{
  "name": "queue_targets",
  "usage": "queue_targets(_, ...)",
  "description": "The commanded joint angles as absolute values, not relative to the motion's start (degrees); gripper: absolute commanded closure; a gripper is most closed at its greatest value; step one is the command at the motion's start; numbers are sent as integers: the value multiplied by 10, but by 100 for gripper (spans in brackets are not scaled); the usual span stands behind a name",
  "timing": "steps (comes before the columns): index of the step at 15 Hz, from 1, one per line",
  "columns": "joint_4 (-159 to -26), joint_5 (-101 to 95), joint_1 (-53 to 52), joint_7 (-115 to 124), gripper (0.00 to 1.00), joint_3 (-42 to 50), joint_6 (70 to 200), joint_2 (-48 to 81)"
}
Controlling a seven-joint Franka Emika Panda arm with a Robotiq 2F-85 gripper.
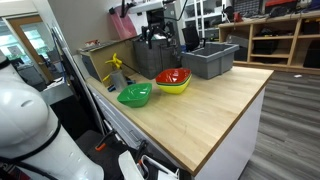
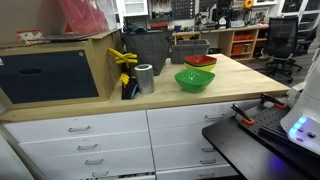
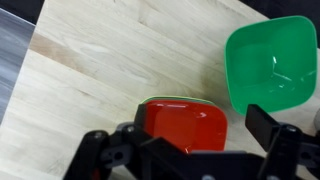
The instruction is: Remove the green bowl from the stacked bowls
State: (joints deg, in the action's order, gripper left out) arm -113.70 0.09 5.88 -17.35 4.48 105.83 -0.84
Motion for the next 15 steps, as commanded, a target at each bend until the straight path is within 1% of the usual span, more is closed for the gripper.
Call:
queue_targets(1, -1167, 13, 57, -199, 0, 53, 995, -97)
queue_targets(4, -1211, 4, 57, -147, 0, 54, 959, -169)
queue_targets(5, -1162, 3, 52, -171, 0, 57, 971, -111)
queue_targets(7, -1170, 2, 51, -167, 0, 58, 967, -131)
queue_targets(15, -1167, 3, 51, -167, 0, 57, 970, -111)
